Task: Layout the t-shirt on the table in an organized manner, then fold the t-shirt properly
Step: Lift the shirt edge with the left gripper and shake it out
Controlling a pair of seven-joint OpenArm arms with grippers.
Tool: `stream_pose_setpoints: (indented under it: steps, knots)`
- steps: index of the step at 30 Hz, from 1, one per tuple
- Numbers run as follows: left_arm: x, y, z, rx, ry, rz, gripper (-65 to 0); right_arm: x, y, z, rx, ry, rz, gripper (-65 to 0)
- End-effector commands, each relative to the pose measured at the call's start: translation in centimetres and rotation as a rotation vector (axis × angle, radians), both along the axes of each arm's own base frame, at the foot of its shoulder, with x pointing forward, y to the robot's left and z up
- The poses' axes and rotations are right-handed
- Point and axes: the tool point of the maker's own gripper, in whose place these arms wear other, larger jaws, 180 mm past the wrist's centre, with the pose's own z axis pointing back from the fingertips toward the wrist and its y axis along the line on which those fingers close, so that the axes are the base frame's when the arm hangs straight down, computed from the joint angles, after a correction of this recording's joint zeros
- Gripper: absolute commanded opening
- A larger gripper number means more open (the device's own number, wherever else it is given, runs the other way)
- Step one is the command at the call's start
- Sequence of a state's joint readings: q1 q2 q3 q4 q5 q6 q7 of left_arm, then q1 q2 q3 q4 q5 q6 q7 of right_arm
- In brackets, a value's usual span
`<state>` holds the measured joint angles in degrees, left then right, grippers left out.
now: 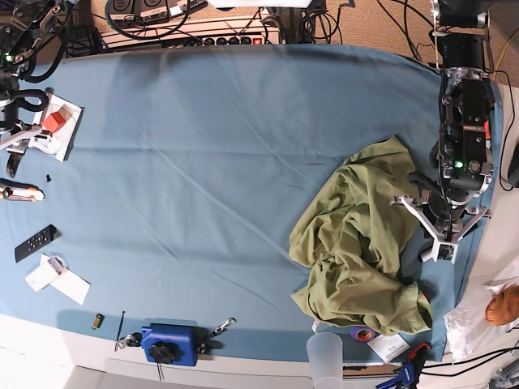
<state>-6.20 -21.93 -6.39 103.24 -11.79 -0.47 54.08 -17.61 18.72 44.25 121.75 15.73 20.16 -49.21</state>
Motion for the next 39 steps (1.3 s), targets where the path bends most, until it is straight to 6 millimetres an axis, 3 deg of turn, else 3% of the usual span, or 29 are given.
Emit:
stream_pose_setpoints:
  steps: [1,15,19,25,30,34,39]
  knots:
    - [0.6,0.0,2.1,0.03,-0.057,-0.027,-65.0,0.4,-0.1,1.6,-0.035,-0.046,0.013,-41.0]
    - [-5.5,-2.6,4.9,0.174,-0.22,-0.136,-65.0,0.4,-0.1,1.6,-0.035,-0.046,0.013,-41.0]
    - [-5.7,-2.9,5.0,0.168,-0.248,-0.152,-65.0,0.4,-0.1,1.6,-0.034,-0.046,0.013,-41.0]
    - [-4.5,-4.1,8.0,0.156,-0.42,-0.198,-65.0,0.4,-0.1,1.6,-0.034,-0.046,0.013,-41.0]
    - [-3.8,-5.0,8.6,0.06,-0.446,-0.204,-35.9,0.4,-0.1,1.6,-0.034,-0.045,0.013,-41.0]
    - [-2.7,-5.7,8.5,-0.048,-0.45,-0.195,-34.2,0.4,-0.1,1.6,-0.034,-0.046,0.013,-41.0]
    - [-0.4,-4.9,6.3,-0.125,-0.385,-0.165,-34.3,0.4,-0.1,1.6,-0.034,-0.045,0.013,-41.0]
